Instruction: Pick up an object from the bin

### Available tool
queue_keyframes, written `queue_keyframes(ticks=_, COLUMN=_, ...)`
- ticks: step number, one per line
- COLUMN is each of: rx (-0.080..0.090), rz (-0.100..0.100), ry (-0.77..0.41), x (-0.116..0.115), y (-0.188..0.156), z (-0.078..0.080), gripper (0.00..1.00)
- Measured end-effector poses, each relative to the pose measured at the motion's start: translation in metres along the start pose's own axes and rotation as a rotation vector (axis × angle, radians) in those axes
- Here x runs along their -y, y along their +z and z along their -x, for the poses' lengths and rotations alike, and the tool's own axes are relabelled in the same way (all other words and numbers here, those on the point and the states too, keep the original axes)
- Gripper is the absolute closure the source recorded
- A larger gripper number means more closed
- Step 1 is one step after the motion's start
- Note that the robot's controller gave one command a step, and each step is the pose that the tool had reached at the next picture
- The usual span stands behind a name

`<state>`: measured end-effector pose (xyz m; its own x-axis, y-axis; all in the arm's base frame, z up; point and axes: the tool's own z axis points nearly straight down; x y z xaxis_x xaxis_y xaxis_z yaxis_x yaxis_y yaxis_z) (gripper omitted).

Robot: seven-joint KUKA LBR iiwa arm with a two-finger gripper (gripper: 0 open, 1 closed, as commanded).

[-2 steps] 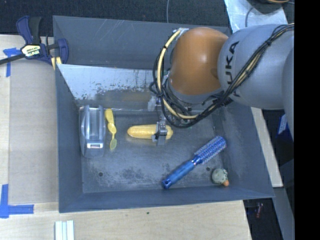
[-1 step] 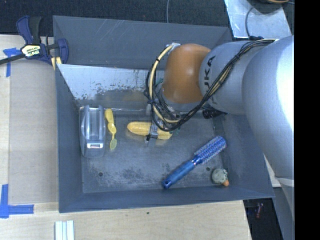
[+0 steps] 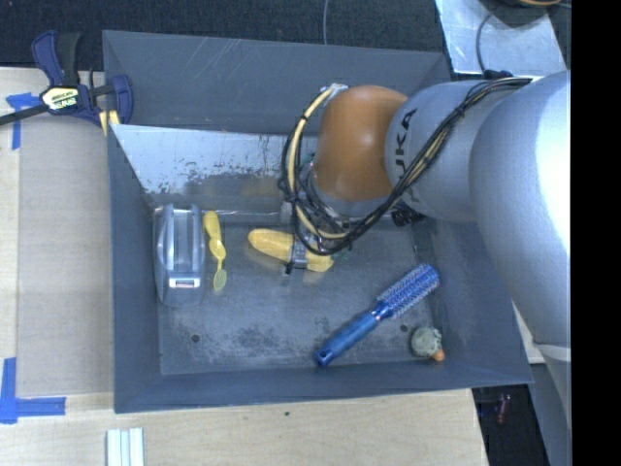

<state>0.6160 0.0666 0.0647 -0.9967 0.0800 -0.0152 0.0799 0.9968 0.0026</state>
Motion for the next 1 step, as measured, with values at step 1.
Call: queue_keyframes(ticks=1, rx=0.003, rz=0.002, ry=0.025, x=0.0010, y=0.0009, z=0.0015, gripper=0.00)
